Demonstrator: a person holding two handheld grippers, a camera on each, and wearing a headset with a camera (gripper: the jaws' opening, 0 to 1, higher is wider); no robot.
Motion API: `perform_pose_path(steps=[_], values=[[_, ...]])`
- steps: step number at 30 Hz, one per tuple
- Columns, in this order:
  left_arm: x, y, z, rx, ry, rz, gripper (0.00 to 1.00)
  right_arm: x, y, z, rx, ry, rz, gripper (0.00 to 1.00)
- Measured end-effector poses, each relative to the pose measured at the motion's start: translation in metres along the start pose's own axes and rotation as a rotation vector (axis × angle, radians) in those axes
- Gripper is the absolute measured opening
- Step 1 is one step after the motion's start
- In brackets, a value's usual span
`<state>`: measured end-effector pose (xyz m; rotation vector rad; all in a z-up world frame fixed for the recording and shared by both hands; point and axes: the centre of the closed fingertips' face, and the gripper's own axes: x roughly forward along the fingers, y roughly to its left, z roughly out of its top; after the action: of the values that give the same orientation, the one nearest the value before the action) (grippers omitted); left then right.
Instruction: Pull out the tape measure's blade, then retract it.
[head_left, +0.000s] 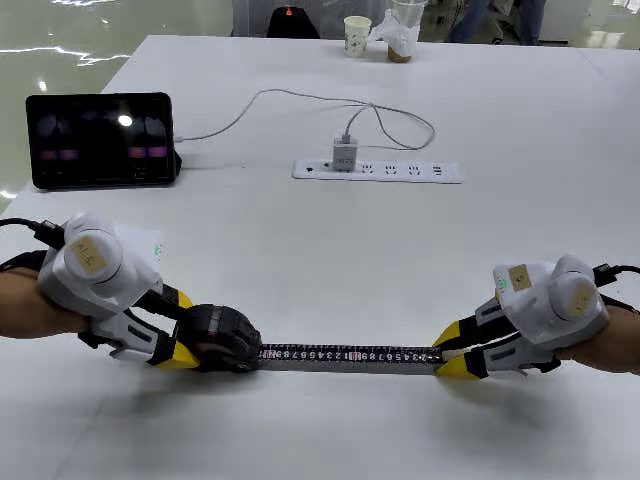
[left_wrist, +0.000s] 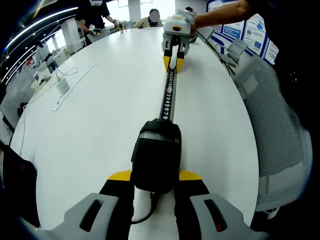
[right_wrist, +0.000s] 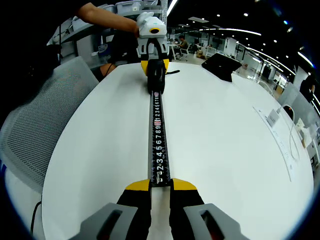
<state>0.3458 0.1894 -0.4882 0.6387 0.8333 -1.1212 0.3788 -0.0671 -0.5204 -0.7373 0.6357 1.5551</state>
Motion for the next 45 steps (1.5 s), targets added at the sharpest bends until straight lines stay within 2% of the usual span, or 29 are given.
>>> perform_pose_path(steps=[15,24,45], values=[[0.001,0.000,0.000,0.001,0.009,-0.001,0.25,-0.011,0.001,-0.014,0.014,0.015,-0.008,0.10],[0.001,-0.001,0.000,0.014,0.021,0.005,0.25,-0.012,0.002,-0.014,0.018,0.022,-0.013,0.10],[0.000,0.000,0.001,0.057,0.059,0.016,0.25,-0.013,0.001,-0.016,-0.003,0.096,-0.009,0.12]])
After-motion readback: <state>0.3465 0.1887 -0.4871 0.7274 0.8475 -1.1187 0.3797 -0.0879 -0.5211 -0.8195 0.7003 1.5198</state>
